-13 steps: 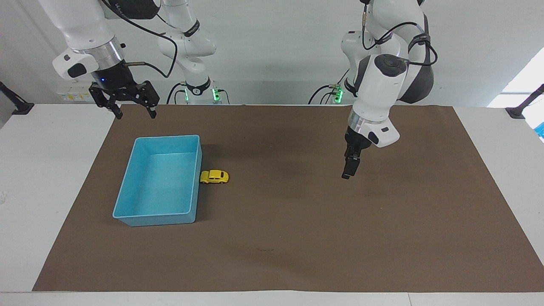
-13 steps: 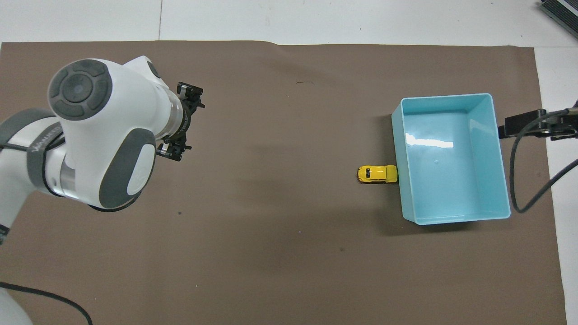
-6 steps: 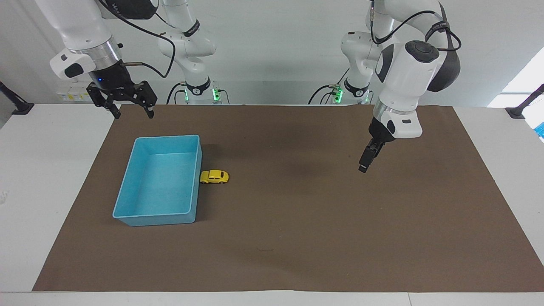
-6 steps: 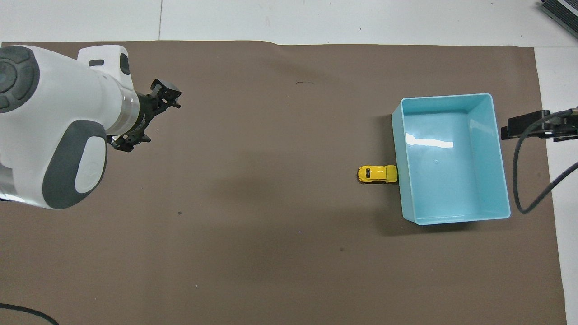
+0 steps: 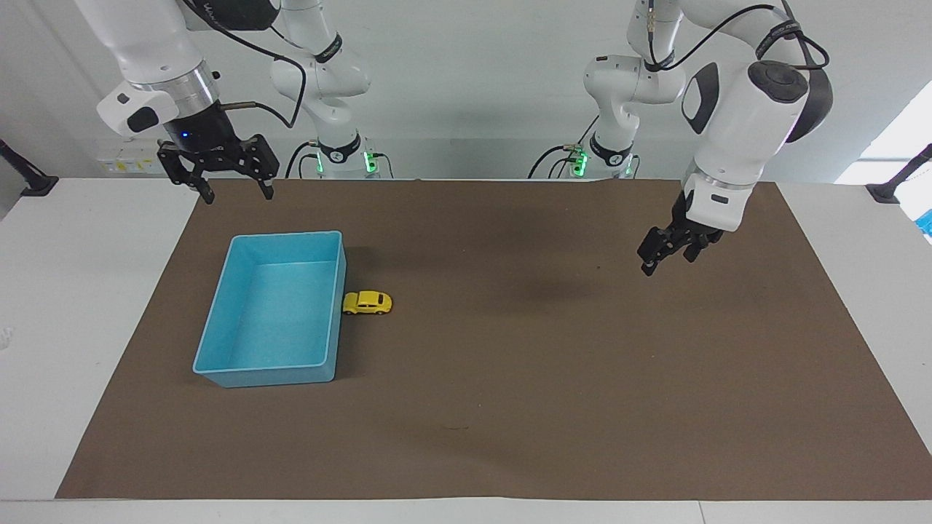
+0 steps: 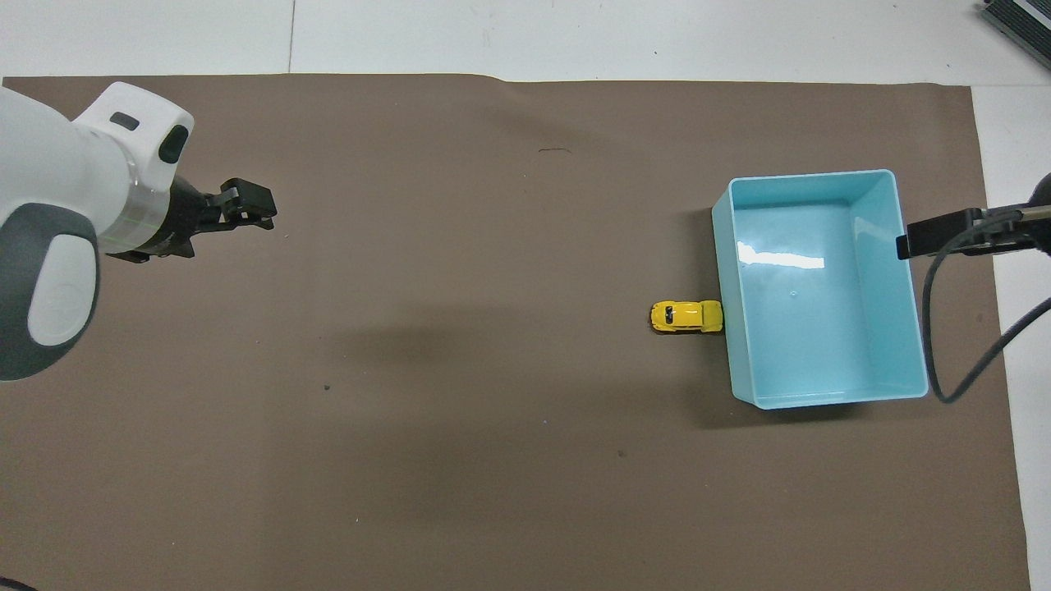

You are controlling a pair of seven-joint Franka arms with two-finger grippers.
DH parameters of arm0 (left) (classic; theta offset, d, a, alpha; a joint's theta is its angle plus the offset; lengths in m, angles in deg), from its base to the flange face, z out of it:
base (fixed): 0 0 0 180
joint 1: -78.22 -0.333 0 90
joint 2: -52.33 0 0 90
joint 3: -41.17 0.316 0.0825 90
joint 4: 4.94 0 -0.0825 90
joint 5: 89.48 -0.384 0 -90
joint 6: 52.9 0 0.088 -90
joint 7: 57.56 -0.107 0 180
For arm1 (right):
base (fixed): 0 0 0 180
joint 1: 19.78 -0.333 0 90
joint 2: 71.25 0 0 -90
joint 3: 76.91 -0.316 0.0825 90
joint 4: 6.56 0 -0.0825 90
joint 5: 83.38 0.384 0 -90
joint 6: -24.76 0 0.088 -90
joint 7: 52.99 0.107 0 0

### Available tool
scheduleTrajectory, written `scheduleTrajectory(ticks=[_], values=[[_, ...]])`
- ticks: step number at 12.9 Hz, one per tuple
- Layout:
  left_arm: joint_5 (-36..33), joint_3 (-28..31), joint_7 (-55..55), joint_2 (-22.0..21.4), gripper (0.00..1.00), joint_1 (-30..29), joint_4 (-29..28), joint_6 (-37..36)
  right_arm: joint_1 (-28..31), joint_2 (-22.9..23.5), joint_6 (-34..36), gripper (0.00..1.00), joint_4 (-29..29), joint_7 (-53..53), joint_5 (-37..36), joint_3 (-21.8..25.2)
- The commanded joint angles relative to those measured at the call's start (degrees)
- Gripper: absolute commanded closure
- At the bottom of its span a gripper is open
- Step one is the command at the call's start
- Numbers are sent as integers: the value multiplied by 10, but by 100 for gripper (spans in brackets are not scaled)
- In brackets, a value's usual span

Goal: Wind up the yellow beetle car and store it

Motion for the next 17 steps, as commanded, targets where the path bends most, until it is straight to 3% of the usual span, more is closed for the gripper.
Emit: scheduleTrajectory(ticks=[1, 6, 8, 12, 17], values=[[1, -4, -107, -25, 0, -30, -14, -26, 3, -7, 13, 0, 0, -16, 6, -14], [1, -4, -280, -48, 0, -74, -10, -65, 3, -12, 32, 0, -1, -124, -1, -32], [-5, -4, -289, -69, 0, -74, 2, -86, 3, -16, 39, 0, 0, -193, -1, -35], [-34, -13, -289, -77, 0, -64, 81, -190, 3, -22, 59, 0, 0, -327, -3, -52], [-24, -20, -281, -93, 0, -68, 68, -192, -1, -22, 60, 0, 0, -502, -9, -58]])
